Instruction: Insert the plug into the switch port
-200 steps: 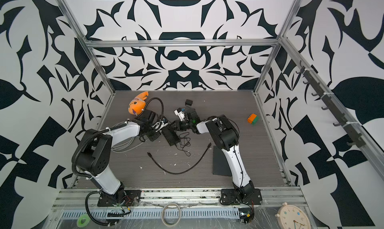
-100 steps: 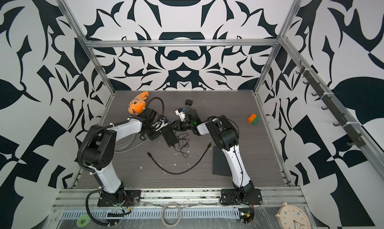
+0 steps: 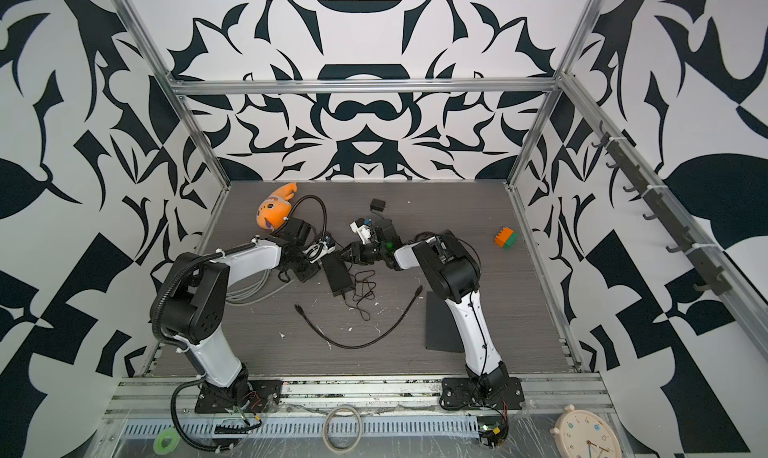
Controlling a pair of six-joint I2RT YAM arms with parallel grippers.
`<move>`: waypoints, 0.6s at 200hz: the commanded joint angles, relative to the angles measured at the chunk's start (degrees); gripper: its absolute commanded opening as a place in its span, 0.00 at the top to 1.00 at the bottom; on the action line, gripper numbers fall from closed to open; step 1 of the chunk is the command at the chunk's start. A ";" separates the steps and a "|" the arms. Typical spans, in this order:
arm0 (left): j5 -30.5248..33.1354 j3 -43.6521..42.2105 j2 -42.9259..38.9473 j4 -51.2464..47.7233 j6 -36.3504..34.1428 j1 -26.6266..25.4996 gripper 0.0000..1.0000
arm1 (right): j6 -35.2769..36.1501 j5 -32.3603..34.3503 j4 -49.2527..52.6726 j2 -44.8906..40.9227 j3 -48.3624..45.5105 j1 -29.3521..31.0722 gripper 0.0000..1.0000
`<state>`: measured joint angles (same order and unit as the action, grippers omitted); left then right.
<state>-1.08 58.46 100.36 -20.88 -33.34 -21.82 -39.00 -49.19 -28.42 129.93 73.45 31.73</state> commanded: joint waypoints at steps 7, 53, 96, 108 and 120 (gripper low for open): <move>-5.20 -1.67 -3.47 5.49 -1.59 1.13 1.00 | 4.11 -2.14 8.91 -2.62 0.90 2.16 0.59; -8.05 0.21 -3.92 -1.27 -3.77 1.23 1.00 | 3.76 -1.35 9.68 -3.70 1.29 1.42 0.59; -10.54 2.46 -2.64 -8.64 -8.32 1.32 1.00 | 6.31 -1.61 14.79 -3.86 4.72 1.04 0.58; -12.17 2.94 -2.22 -9.29 -9.28 1.28 1.00 | 6.47 -2.23 14.80 -3.10 5.17 1.03 0.58; -12.19 3.38 -1.73 -9.07 -9.32 1.31 1.00 | 6.16 -2.71 14.10 -2.52 5.30 1.00 0.58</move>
<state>-7.42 59.88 98.06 -26.02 -39.27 -20.21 -34.41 -50.61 -15.33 128.29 76.60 32.58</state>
